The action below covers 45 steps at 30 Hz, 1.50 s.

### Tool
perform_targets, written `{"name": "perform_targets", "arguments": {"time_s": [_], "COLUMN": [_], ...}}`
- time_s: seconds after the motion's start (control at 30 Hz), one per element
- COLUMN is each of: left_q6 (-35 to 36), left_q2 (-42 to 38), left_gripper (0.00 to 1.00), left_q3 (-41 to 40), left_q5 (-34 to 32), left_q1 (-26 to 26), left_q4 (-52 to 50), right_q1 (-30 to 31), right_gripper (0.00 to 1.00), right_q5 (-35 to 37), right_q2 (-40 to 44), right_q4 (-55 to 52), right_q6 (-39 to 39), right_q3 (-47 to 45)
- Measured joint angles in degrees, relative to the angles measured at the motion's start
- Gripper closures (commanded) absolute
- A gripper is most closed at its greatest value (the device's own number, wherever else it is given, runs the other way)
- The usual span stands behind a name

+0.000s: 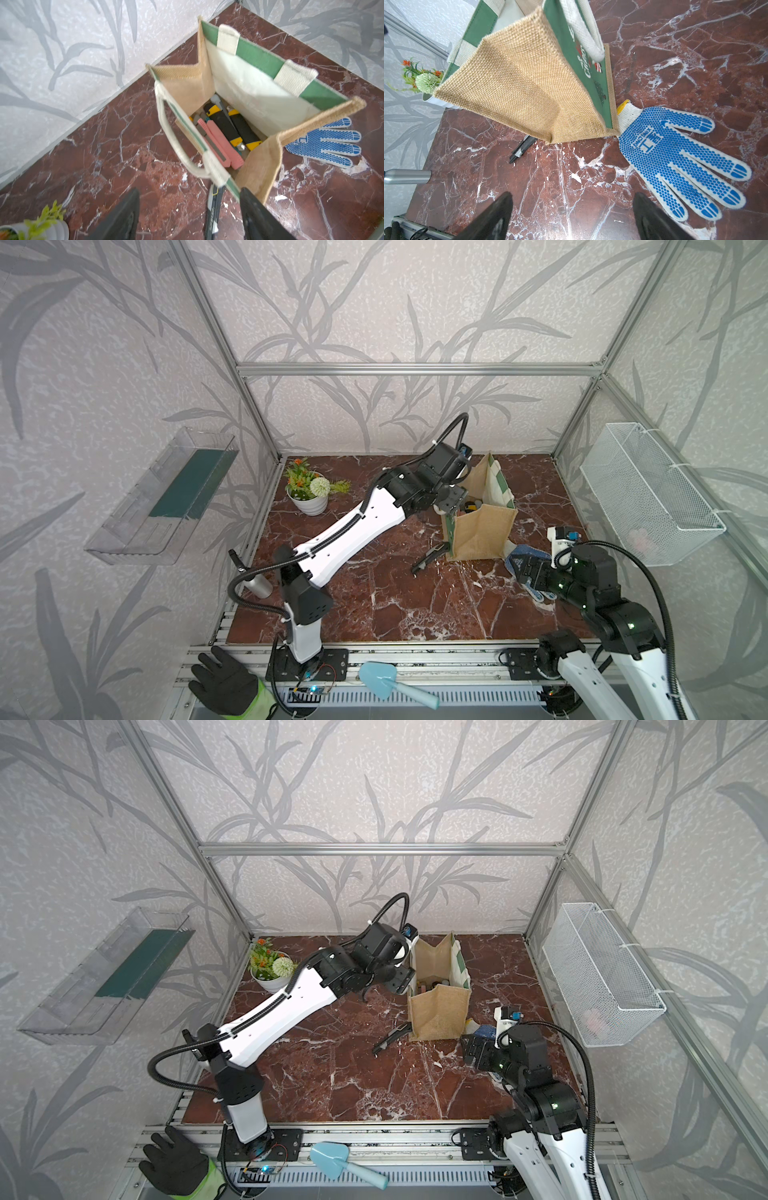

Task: Place the art knife into the pouch
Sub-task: Place the utility knife in the pouch, then pick up the utility knife at the center of the board.

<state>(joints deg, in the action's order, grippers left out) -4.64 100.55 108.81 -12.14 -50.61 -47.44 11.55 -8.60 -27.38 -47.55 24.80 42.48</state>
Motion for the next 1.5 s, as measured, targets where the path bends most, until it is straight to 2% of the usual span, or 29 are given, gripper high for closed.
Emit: {"name": "perform_targets", "arguments": {"time_s": [0.2,0.3,0.4,0.53,0.8,0.97,1.3,1.43,1.5], "left_q6": [-4.4,-6.6,-8.5,-9.3,-7.4,-5.4,-3.2,-2.3,-1.7], "left_q2": [-14.1,-18.2,-19.7,-18.8,-8.9,-2.5,6.0,9.6,11.2], "left_gripper": [0.27,0.26,0.26,0.26,0.24,0.24,0.25,0.34,0.44], "left_q3": [-28.3,-38.2,-44.4,-49.4,-50.4,-47.8,-40.7,-37.2,-35.7], "left_q5": [-4.1,-6.6,-8.3,-7.0,3.0,7.8,11.0,10.5,10.5], "left_q1": [0.0,0.0,0.0,0.0,0.0,0.0,0.0,0.0,0.0], "left_q4": [12.3,16.7,19.8,23.0,28.3,28.6,27.3,25.9,25.3], "right_q1": [0.0,0.0,0.0,0.0,0.0,0.0,0.0,0.0,0.0], "right_gripper": [0.09,0.09,0.09,0.09,0.09,0.09,0.09,0.09,0.09], "right_q5": [0.0,0.0,0.2,0.2,0.2,0.2,0.2,0.2,0.2], "right_q2": [1.0,1.0,1.0,1.0,0.9,0.9,0.8,0.8,0.8], "right_q4": [0.2,0.2,0.2,0.5,1.0,1.0,1.0,1.0,1.0], "right_q6": [-0.1,-0.4,-0.4,-0.4,-0.1,0.3,0.5,0.5,0.5], "right_q3": [0.0,0.0,0.0,0.0,0.0,0.0,0.0,0.0,0.0]}}
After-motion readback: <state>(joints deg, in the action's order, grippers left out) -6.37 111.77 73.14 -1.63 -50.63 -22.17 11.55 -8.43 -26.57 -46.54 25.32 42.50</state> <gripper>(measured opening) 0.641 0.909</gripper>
